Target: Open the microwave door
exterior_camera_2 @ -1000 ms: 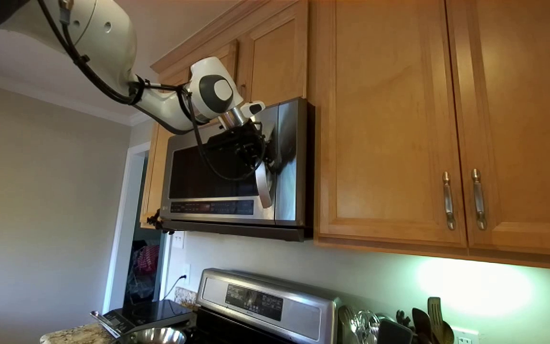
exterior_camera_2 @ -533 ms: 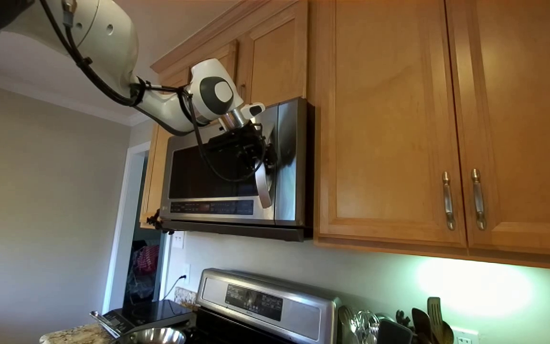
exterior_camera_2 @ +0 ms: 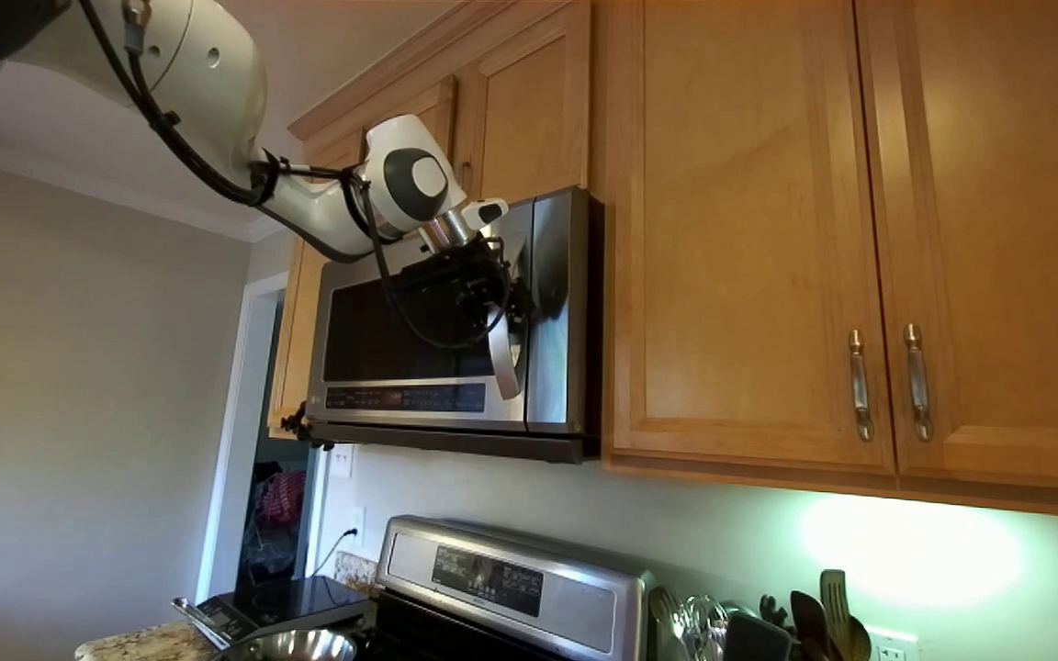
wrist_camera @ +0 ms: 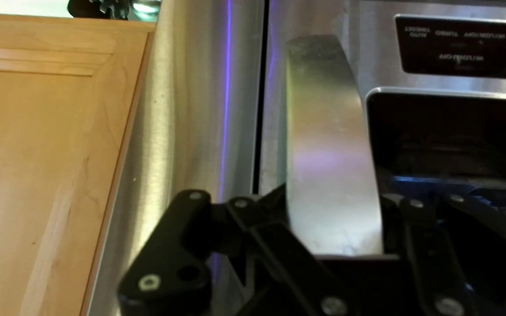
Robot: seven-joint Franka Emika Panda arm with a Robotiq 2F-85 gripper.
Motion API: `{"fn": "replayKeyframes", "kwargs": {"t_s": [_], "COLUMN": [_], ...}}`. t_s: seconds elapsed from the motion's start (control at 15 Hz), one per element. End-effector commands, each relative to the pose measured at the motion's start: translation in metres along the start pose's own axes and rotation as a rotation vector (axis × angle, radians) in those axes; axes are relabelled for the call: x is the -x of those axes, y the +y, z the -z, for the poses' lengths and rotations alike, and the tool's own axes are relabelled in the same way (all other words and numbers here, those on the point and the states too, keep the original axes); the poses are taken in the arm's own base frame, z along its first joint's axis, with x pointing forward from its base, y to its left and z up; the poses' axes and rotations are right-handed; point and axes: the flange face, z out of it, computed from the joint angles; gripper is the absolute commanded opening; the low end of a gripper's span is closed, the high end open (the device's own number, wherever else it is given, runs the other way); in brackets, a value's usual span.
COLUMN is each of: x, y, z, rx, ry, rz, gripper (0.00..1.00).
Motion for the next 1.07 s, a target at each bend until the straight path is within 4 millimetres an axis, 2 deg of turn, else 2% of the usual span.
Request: {"fn": "replayKeyframes", "kwargs": {"t_s": [0.0, 0.13, 0.33, 0.47, 0.53, 0.6, 0.67, 1.0], "x": [0.036, 0.039, 0.065, 0.079, 0.087, 0.093, 0.098, 0.126], "y": [-0.038, -0.042, -0.06, -0.068, -0.071, -0.074, -0.075, -0.087], "z": [0.044, 0.05, 0.079, 0.09, 0.093, 0.097, 0.1, 0.108], "rx": [0.029, 0.052, 0.09, 0.102, 0.098, 0.085, 0.073, 0.052], "ry": [-0.077, -0.075, -0.106, -0.128, -0.146, -0.16, -0.176, -0.354], "rz": [0.089, 0.097, 0.085, 0.065, 0.06, 0.06, 0.061, 0.143], "gripper": [0.07, 0.06, 0.06, 0.06, 0.17, 0.39, 0.43, 0.76]}}
